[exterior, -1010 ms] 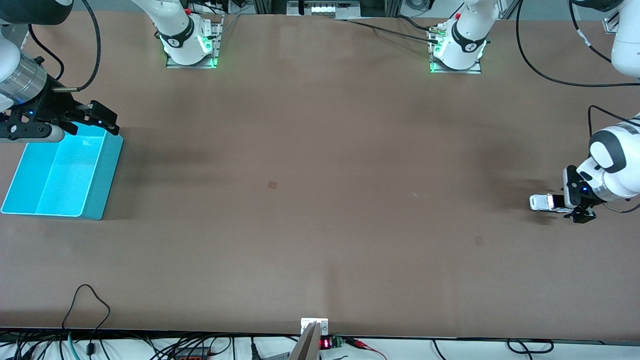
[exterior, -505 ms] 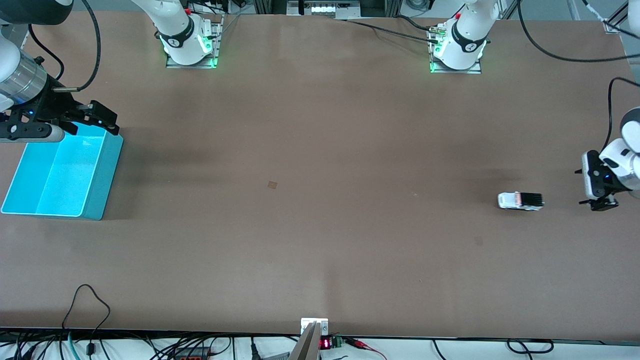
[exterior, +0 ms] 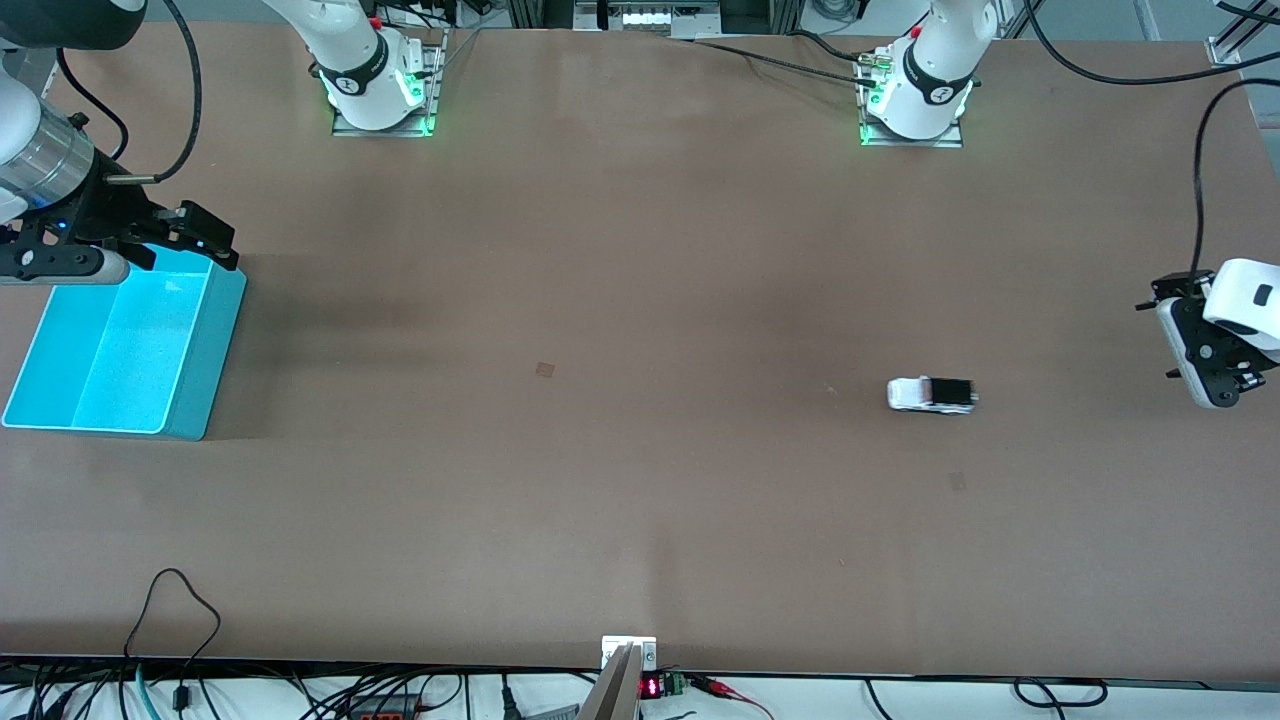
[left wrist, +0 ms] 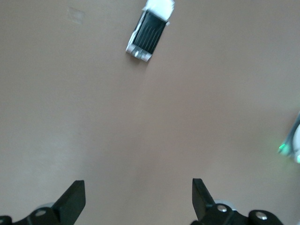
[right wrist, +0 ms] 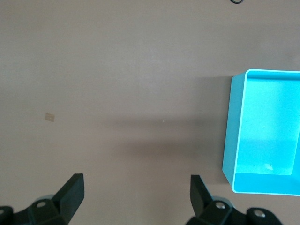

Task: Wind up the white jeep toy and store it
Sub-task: 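Release the jeep and raise the left gripper away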

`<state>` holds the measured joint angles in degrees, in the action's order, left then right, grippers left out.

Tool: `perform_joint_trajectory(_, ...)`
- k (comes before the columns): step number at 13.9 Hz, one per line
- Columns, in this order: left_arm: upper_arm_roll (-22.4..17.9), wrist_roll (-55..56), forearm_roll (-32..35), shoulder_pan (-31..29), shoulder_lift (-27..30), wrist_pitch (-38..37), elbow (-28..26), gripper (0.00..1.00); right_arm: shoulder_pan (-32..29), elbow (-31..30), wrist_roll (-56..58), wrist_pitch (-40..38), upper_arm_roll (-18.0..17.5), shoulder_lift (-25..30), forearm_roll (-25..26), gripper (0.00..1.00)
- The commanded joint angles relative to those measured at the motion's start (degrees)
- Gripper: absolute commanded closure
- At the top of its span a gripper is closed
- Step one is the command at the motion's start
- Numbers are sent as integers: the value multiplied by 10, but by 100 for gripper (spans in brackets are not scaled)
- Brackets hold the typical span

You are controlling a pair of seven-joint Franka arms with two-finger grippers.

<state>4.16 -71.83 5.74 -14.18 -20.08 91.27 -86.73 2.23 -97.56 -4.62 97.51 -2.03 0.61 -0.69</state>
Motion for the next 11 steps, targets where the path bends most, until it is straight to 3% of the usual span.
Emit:
perform_joint_trajectory(1, -1, 118, 6, 25, -5, -64, 45, 0, -9, 1, 8, -5, -7, 3, -8, 0)
perform_joint_trajectory(3, -6, 213, 0, 44, 19, -68, 43, 0, -9, 1, 8, -5, -7, 3, -8, 0)
perform_joint_trajectory(9, 0, 594, -29, 93, 108, -33, -36, 0, -9, 1, 8, -5, -7, 3, -8, 0)
perform_joint_trajectory(11, 6, 689, -40, 97, 144, 18, -76, 0, -9, 1, 8, -5, -7, 3, -8, 0)
